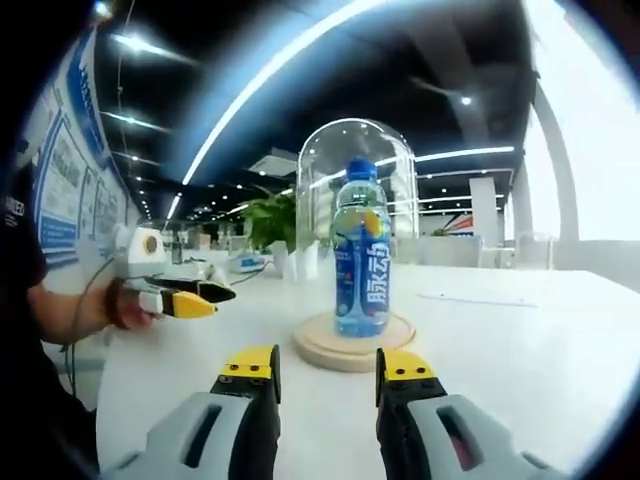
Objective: Open the cover put in the Mizone put the cover back on
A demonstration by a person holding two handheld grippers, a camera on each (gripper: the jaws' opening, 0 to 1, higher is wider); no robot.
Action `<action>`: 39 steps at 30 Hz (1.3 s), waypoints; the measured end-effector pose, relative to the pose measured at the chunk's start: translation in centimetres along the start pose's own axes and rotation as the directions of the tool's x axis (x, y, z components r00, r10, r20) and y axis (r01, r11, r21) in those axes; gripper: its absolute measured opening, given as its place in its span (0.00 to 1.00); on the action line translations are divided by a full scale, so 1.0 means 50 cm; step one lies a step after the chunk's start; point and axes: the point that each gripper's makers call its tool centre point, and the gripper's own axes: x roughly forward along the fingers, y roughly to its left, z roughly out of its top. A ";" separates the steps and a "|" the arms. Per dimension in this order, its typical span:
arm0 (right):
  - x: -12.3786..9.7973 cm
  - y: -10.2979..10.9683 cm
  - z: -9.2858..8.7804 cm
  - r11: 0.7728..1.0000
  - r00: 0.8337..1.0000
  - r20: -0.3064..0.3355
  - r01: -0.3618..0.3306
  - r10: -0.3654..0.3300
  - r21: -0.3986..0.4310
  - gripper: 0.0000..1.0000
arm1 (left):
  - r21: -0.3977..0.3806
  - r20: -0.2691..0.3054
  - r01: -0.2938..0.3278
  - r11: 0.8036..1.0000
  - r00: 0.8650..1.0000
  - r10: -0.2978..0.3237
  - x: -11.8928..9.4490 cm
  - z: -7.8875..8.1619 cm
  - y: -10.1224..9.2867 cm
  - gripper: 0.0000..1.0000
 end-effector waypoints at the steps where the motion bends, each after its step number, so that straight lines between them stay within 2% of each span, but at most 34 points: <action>1: -0.001 0.000 -0.002 1.000 1.000 -0.002 0.000 0.000 0.000 0.30 | 0.004 -0.008 0.000 1.000 1.000 0.000 0.000 -0.005 -0.001 0.25; 10: -0.002 0.002 -0.013 0.999 0.999 -0.028 0.026 -0.027 -0.029 0.30 | -0.033 0.001 -0.007 0.999 1.000 0.007 0.001 -0.008 0.010 0.25; 17: -0.009 -0.017 -0.011 0.997 0.998 -0.014 0.067 -0.067 0.024 0.30 | 0.004 0.020 -0.002 1.000 1.000 0.002 -0.002 -0.004 0.005 0.24; 20: -0.008 -0.015 -0.010 0.997 0.997 -0.011 0.074 -0.074 0.037 0.31 | -0.005 0.033 -0.009 1.000 0.999 0.010 -0.005 0.001 0.010 0.24; 23: -0.007 -0.011 -0.007 0.997 0.998 -0.007 0.065 -0.065 0.046 0.31 | -0.027 0.053 -0.016 1.000 0.998 0.017 -0.009 0.008 0.016 0.24; 26: -0.010 0.000 0.010 0.998 0.998 0.032 0.045 -0.047 0.054 0.31 | -0.037 0.066 -0.013 0.999 0.998 0.015 -0.010 0.012 0.017 0.24; 34: -0.017 0.014 0.022 0.998 0.997 0.061 0.056 -0.055 -0.011 0.31 | -0.031 0.054 -0.005 0.999 0.999 0.007 -0.008 0.006 0.014 0.24; 36: -0.016 0.010 0.015 0.995 0.996 0.042 0.077 -0.074 -0.069 0.31 | -0.038 0.057 -0.007 0.999 0.998 0.009 -0.008 0.007 0.016 0.24; 39: -0.013 0.013 0.010 0.994 0.997 0.033 0.078 -0.076 -0.082 0.31 | -0.044 0.061 -0.008 0.999 0.998 0.010 -0.009 0.008 0.017 0.24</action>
